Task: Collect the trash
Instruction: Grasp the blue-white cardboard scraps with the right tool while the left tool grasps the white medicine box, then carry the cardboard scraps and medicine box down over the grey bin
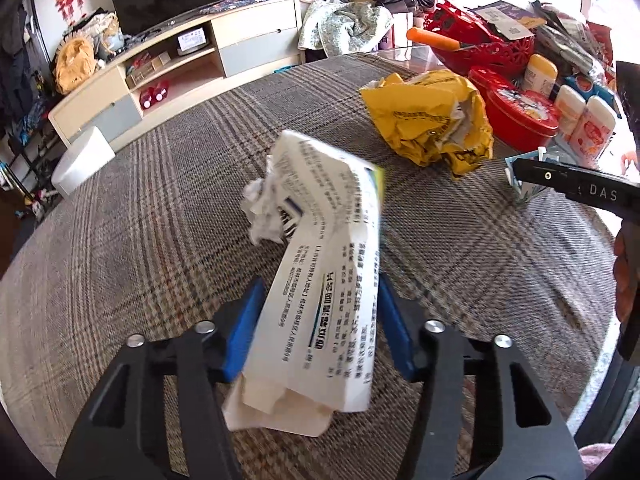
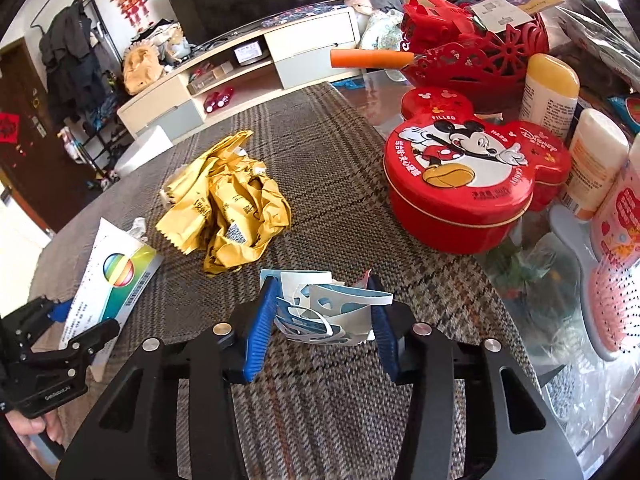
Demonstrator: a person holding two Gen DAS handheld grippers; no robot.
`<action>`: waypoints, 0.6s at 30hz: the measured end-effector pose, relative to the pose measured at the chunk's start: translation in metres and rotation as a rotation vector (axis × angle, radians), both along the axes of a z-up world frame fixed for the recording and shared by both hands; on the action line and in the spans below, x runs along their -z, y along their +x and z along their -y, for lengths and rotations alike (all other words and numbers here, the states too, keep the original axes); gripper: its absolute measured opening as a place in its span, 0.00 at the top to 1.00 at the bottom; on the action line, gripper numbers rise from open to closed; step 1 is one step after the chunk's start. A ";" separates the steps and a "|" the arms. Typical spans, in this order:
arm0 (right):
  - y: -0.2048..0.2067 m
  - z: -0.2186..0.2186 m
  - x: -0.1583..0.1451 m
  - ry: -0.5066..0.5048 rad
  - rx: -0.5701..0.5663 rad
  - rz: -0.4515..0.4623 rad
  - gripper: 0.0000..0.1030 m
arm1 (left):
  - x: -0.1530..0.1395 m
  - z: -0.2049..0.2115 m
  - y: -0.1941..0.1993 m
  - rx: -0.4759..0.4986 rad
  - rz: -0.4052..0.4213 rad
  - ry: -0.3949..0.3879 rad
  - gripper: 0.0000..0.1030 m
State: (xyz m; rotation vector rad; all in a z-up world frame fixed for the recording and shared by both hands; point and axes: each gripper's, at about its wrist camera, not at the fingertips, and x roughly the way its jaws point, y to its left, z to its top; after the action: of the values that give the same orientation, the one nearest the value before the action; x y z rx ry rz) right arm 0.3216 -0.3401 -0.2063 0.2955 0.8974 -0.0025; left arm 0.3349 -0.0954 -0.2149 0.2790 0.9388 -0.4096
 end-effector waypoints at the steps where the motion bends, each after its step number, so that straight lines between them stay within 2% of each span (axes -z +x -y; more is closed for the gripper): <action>1: -0.003 0.000 -0.001 0.000 -0.002 -0.001 0.56 | -0.001 0.000 -0.002 -0.001 -0.008 -0.008 0.53; 3: -0.010 -0.001 -0.004 -0.003 -0.006 -0.003 0.59 | -0.003 -0.001 -0.009 -0.004 -0.012 -0.020 0.57; 6: -0.021 -0.003 -0.006 -0.008 -0.018 -0.011 0.60 | -0.007 0.000 -0.025 0.000 -0.005 -0.028 0.58; 11: -0.044 -0.008 -0.010 -0.003 -0.027 -0.022 0.61 | -0.015 -0.004 -0.058 -0.002 -0.010 -0.042 0.58; 18: -0.098 -0.031 -0.021 0.027 -0.050 -0.004 0.61 | -0.031 -0.024 -0.117 -0.036 0.001 -0.103 0.57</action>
State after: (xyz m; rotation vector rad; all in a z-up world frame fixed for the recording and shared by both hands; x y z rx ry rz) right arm 0.2236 -0.3095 -0.1850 0.2981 0.9090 0.0547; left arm 0.2184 -0.0712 -0.1838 0.1682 0.9172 -0.4231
